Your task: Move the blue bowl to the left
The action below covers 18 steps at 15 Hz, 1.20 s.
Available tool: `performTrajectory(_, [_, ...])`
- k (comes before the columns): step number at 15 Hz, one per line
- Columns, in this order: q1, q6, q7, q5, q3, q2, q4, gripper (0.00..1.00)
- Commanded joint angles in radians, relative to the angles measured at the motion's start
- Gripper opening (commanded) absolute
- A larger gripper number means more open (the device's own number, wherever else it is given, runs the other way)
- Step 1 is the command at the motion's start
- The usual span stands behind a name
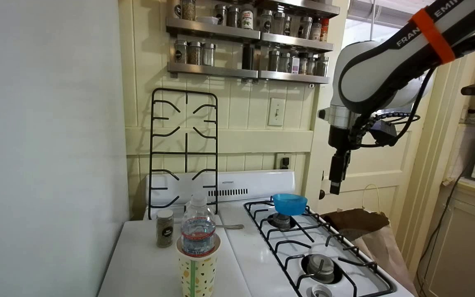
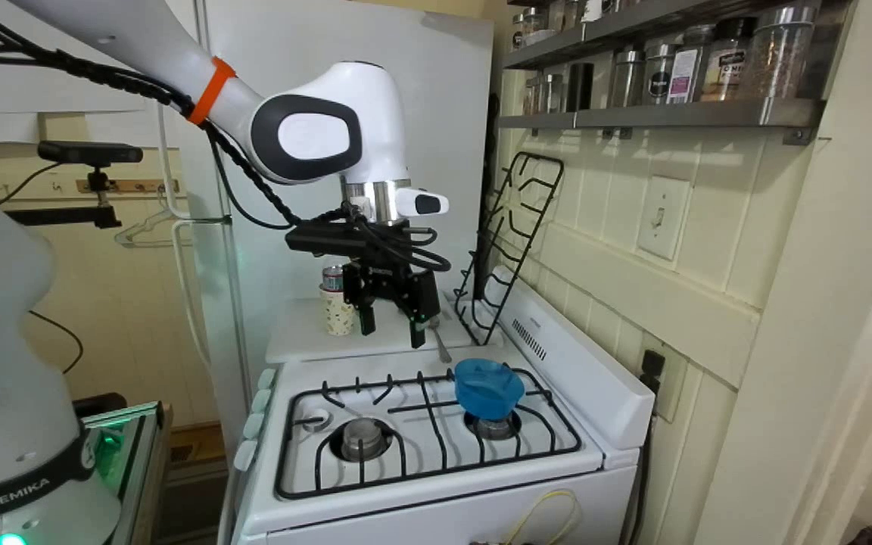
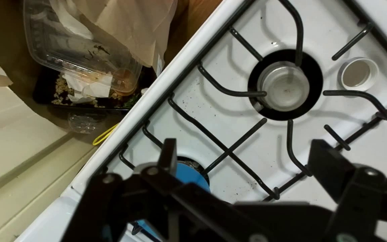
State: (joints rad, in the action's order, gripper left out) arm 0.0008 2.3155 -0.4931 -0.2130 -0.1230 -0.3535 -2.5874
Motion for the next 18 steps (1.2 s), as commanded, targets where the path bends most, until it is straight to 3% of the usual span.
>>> performTrajectory(1, [0.01,0.045,-0.022,-0.004,0.006,0.01,0.008,1.0])
performTrajectory(7, [0.06,0.27,-0.185,0.046,-0.024,0.034,-0.012,1.0])
performTrajectory(12, [0.039,0.246,-0.156,0.041,-0.006,0.033,-0.003,1.0])
performTrajectory(15, [0.04,0.321,-0.224,0.019,-0.024,0.098,0.002,1.0])
performTrajectory(18, [0.064,0.417,-0.338,0.097,-0.06,0.174,0.01,1.0])
